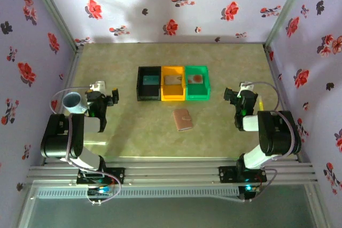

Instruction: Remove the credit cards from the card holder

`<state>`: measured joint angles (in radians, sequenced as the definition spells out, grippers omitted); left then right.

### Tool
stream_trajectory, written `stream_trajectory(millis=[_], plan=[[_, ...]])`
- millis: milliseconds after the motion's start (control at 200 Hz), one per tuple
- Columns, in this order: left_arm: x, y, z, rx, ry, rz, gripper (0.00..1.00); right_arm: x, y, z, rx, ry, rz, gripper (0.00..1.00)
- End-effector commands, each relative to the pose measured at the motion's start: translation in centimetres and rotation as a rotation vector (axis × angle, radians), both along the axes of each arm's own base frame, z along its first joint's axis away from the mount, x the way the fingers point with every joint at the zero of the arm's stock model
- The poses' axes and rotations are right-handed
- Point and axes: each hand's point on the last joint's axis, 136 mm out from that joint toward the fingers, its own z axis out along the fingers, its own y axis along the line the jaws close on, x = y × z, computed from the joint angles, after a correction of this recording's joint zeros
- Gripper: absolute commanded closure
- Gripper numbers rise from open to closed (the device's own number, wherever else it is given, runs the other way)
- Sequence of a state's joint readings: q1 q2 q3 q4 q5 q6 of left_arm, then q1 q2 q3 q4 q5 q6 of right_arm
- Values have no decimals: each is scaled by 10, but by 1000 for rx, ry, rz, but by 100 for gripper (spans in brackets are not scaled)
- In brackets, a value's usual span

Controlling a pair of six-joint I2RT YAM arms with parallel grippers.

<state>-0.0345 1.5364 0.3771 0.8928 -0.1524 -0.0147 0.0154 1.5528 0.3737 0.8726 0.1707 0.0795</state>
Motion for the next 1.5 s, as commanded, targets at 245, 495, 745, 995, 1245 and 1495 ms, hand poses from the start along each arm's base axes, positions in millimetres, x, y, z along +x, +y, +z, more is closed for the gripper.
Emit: stream_trajectory(millis=[245, 495, 745, 995, 1245, 1495], plan=[[3, 1, 3, 19, -2, -9, 0, 6, 2, 5, 11, -15, 9, 1], [3, 1, 2, 19, -1, -9, 0, 6, 2, 6, 11, -17, 7, 1], [4, 2, 3, 17, -1, -8, 0, 6, 2, 6, 10, -16, 9, 1], [4, 2, 2, 14, 3, -11, 0, 6, 2, 6, 11, -17, 10, 1], [9, 7, 20, 13, 52, 22, 0, 6, 3, 8, 8, -19, 23, 1], [4, 10, 92, -127, -65, 90, 0, 0, 7, 51, -10, -16, 24, 1]])
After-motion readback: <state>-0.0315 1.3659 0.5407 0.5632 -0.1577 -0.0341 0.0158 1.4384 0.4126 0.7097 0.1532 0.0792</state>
